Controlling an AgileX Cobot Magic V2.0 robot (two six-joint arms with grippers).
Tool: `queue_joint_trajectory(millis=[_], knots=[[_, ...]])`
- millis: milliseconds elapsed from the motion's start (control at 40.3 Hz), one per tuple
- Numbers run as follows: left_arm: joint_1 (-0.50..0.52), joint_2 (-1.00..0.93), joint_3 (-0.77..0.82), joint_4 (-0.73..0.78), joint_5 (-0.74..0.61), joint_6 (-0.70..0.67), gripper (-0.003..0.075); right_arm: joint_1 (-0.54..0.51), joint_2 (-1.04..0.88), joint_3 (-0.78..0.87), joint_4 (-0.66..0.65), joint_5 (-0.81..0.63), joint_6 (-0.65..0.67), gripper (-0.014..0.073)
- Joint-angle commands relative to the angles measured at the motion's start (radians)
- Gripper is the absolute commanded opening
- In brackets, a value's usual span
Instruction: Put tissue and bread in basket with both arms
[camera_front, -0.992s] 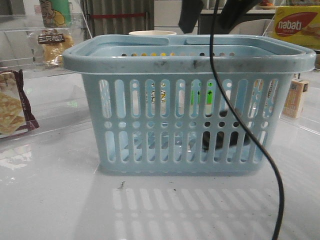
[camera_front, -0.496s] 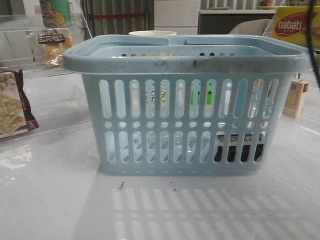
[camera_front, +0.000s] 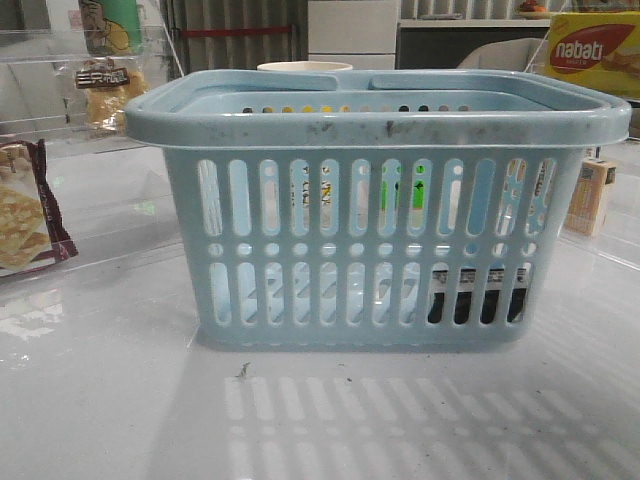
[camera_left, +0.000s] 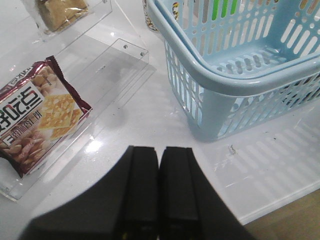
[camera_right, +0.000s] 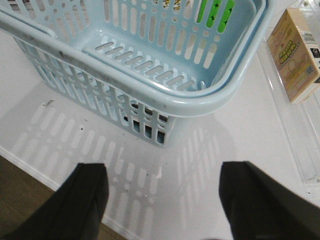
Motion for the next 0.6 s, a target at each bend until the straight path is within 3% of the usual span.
queue_joint_trajectory(millis=[0,174,223,397,471,570], knots=[[-0.006,0.004,-0.027,-0.012,-0.079,-0.003,0.0090,-0.002,-0.009,-0.020,-0.023,-0.066,-0.006,0.0571],[-0.006,0.006,-0.027,-0.007,-0.095,-0.003,0.0106,-0.002,-0.007,-0.020,-0.023,-0.049,-0.006,0.0571],[-0.006,0.017,-0.027,-0.003,-0.119,-0.003,0.0158,-0.002,-0.007,-0.020,-0.023,-0.049,-0.006,0.0571],[0.001,0.112,-0.058,0.051,-0.215,-0.036,0.0490,-0.002,-0.007,-0.020,-0.023,-0.049,-0.006,0.0571],[0.032,0.201,-0.102,0.053,-0.216,-0.037,0.0562,-0.002,-0.007,-0.020,-0.023,-0.048,-0.006,0.0571],[0.089,0.326,-0.180,0.053,-0.227,-0.037,0.0584,-0.002,-0.007,-0.020,-0.023,-0.048,-0.006,0.0571]])
